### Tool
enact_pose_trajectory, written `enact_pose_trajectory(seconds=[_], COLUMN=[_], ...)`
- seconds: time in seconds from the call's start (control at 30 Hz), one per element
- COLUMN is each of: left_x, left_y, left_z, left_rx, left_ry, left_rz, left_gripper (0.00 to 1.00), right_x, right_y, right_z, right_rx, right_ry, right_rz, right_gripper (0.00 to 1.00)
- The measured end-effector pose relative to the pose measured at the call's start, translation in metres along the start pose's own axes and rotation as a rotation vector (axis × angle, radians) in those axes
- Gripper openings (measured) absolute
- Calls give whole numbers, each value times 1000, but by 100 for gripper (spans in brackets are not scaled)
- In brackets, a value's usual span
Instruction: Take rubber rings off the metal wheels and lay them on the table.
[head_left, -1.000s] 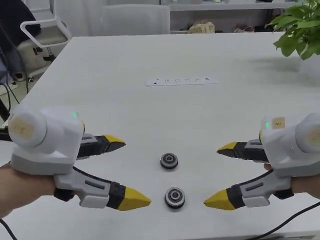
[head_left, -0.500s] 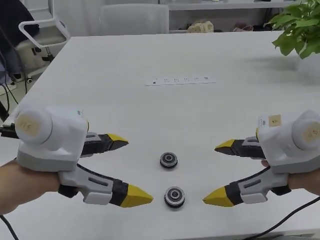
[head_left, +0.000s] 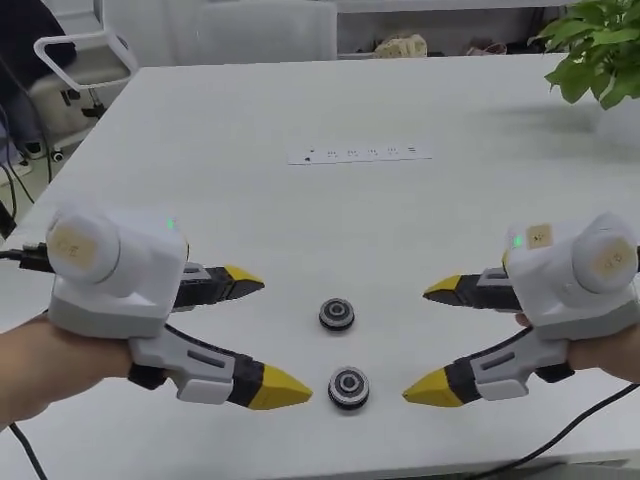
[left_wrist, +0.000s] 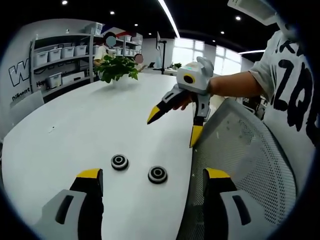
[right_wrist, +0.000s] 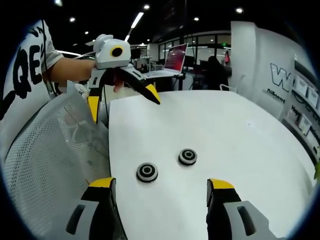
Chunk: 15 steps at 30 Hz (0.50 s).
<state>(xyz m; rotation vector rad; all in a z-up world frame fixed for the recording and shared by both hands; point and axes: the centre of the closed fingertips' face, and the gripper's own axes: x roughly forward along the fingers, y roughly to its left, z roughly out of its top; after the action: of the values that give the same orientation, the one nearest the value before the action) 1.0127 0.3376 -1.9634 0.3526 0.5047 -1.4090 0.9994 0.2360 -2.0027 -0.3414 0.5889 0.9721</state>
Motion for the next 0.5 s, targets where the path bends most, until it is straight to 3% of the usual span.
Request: enact_pose_trajectory(seconds=[0.5], left_x=[18], left_y=[-3], left_z=[-5], left_rx=[16], left_ry=[17], left_rz=[-33], left_gripper=[76], right_x=[16], right_y=[4], right_z=[-6], right_rx=[-21], right_ry=[20], right_rz=[34], right_gripper=[70])
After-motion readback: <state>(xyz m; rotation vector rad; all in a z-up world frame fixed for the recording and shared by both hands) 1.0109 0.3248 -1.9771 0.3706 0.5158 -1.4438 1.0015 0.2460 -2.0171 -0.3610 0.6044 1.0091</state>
